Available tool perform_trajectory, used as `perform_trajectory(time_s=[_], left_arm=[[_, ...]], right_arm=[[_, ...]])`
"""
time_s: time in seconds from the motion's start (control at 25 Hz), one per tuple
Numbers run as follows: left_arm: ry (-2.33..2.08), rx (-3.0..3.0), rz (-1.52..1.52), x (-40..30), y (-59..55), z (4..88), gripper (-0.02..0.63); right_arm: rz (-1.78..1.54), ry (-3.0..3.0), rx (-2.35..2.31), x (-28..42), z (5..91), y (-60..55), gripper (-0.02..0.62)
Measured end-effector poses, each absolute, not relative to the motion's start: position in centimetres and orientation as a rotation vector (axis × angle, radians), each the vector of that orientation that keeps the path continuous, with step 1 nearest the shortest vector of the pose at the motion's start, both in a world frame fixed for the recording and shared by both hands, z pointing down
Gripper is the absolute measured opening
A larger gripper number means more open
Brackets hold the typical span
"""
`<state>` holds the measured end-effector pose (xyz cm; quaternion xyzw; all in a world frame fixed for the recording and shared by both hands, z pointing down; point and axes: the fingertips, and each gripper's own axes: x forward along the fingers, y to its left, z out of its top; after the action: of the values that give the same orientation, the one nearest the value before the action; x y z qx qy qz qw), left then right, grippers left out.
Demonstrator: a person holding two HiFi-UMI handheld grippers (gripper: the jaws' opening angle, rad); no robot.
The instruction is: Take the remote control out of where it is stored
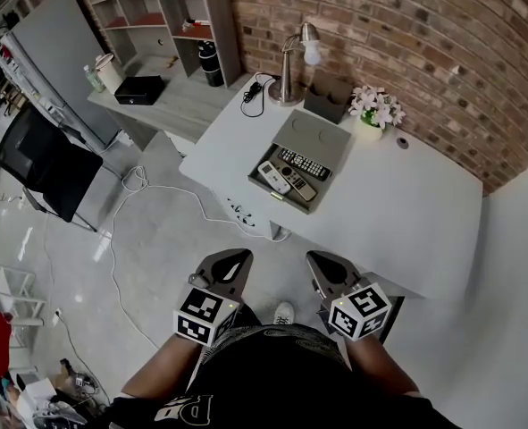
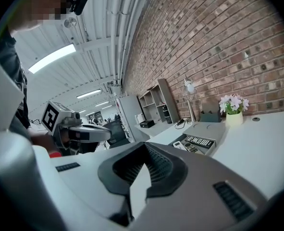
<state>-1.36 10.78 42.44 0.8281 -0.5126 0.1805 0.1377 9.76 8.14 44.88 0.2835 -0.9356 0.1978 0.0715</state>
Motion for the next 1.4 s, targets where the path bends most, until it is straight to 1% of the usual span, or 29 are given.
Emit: perform_trajectory(time_s=[0.32,0.68,0.92,1.0,1.12,1.28,1.4], left_arm=[[-1.440,2.398,0.569,-3.2,6.7,44.0,0.006],[-1.283,2.487,0.627,-4.5,-1.8,45.6,0.005],[-1.180,2.511,0.660,-7.3,-6.5,47.0,0.006],[-1.150,2.519,0.660,-8.2,-8.0,47.4,0.006],[-1.093,2.539,0.668,-9.3,-10.1,47.9,0.006],[-1.005,2.563,0.685,-10.4,-12.3,48.7,0.006],[-0.929,2.579,0.711,-10.7,-13.4,49.6,0.006]], right_arm=[[0.615,-2.760,0.907,9.2,46.7,4.1,-0.008],[0.559,-2.601,1.030,7.5,49.8,-2.9,-0.008],[0.516,-2.444,1.069,5.9,53.2,-6.8,-0.008],[0.461,-2.367,1.053,5.3,54.9,-8.0,0.025],[0.370,-2.255,1.025,4.4,57.3,-10.2,0.055],[0.343,-2.120,0.984,3.5,60.1,-12.5,0.101],[0.317,-2.008,0.972,4.1,62.2,-14.3,0.135]])
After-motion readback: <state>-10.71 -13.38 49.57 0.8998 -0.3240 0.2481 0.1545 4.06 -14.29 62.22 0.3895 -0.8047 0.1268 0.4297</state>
